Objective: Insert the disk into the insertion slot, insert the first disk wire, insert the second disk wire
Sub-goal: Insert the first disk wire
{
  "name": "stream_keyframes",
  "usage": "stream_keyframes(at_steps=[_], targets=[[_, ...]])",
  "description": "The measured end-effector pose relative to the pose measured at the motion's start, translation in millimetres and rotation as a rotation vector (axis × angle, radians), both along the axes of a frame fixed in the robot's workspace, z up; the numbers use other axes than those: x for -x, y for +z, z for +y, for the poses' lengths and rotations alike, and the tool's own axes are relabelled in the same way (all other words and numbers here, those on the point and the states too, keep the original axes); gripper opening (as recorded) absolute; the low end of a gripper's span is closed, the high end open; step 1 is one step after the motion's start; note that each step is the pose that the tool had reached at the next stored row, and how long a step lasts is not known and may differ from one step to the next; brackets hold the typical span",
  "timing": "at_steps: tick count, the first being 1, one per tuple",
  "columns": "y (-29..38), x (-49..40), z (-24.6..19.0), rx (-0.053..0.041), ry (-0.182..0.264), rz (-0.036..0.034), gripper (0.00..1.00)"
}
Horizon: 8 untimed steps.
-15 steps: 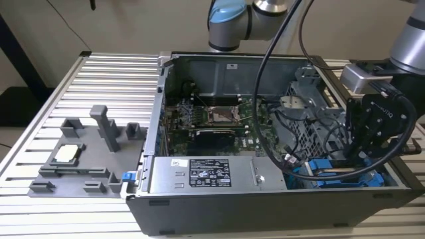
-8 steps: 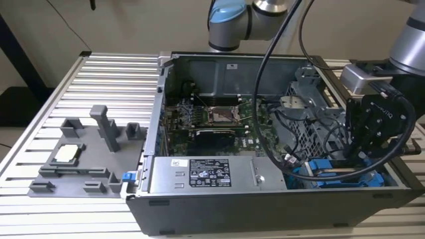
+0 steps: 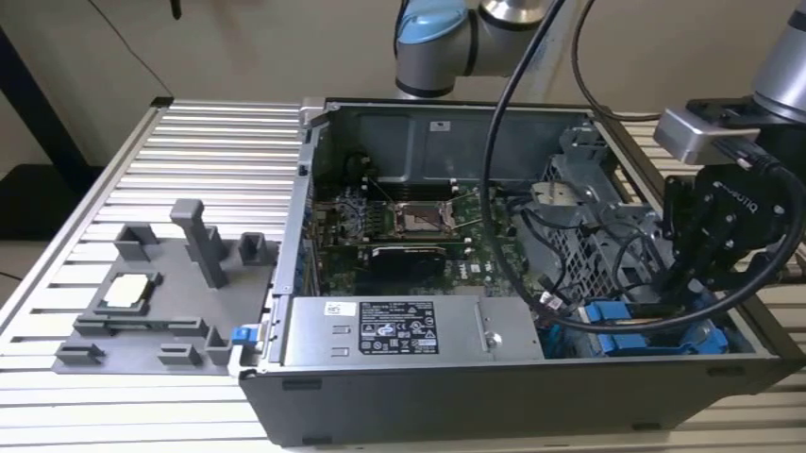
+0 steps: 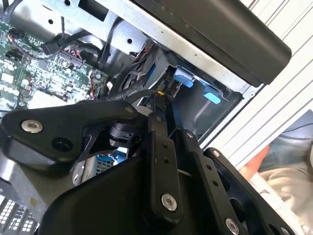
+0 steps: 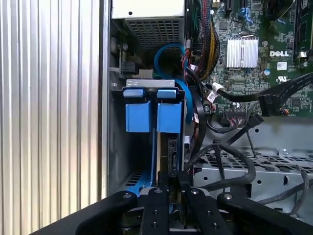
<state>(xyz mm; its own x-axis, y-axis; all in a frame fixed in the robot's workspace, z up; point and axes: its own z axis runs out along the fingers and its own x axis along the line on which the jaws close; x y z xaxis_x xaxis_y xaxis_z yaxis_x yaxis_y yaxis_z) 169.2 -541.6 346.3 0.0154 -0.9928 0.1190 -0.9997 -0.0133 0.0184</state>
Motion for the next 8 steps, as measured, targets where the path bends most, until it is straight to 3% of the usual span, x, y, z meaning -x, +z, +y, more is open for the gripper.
stream_keyframes(at_steps=[8], targets=[[-4.1, 0.0, -0.1, 0.0003, 0.000, -0.0002, 0.19]])
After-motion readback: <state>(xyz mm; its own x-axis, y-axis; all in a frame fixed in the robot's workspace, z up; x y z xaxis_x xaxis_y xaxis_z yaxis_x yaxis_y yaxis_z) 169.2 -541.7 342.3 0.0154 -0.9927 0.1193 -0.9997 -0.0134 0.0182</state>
